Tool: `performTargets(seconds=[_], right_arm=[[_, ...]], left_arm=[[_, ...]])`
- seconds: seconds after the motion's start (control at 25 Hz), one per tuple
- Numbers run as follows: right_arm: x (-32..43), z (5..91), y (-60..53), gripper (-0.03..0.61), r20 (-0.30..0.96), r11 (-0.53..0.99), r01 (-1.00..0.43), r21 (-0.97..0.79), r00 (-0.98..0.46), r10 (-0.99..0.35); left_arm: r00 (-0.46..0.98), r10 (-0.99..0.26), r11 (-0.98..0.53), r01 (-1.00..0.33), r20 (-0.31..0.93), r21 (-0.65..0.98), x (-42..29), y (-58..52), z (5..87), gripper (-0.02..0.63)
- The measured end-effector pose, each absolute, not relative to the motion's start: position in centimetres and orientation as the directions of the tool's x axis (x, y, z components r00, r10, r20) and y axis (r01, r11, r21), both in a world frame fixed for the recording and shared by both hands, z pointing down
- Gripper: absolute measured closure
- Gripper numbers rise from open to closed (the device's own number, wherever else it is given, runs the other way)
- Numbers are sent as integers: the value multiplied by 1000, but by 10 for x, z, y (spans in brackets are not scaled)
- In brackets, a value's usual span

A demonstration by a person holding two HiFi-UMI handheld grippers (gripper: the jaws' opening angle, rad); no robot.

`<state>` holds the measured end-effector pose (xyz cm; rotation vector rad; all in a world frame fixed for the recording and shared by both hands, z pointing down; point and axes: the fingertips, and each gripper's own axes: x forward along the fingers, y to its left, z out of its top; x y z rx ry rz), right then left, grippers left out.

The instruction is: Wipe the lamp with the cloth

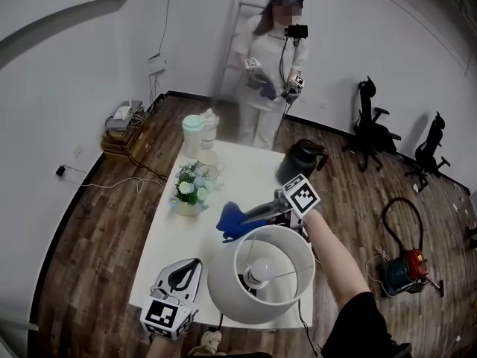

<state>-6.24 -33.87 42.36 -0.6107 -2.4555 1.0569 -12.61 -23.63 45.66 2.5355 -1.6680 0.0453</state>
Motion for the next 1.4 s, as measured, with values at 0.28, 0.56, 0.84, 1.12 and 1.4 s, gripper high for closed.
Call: performTargets(seconds=[0.28, 0.56, 0.84, 1.12, 1.4], right_arm=[[-62, 397, -356, 503, 278, 740, 170, -651, -853, 441], [-73, 251, -316, 503, 242, 821, 415, -392, -814, 528], [-97, 253, -244, 503, 514, 740, 595, -312, -550, 659], [-121, 334, -240, 503, 628, 675, 547, -495, -313, 713], [-126, 420, -244, 503, 729, 683, 383, -622, -34, 683]], left_arm=[[402, -912, -397, -915, 83, 74, -125, -233, 458, 601], [383, -922, -380, -923, 49, 66, -133, -227, 446, 601], [358, -933, -355, -933, 32, 63, -140, -216, 439, 603], [341, -939, -337, -939, 39, 73, -145, -209, 447, 603], [346, -936, -341, -936, 57, 86, -142, -207, 458, 601]])
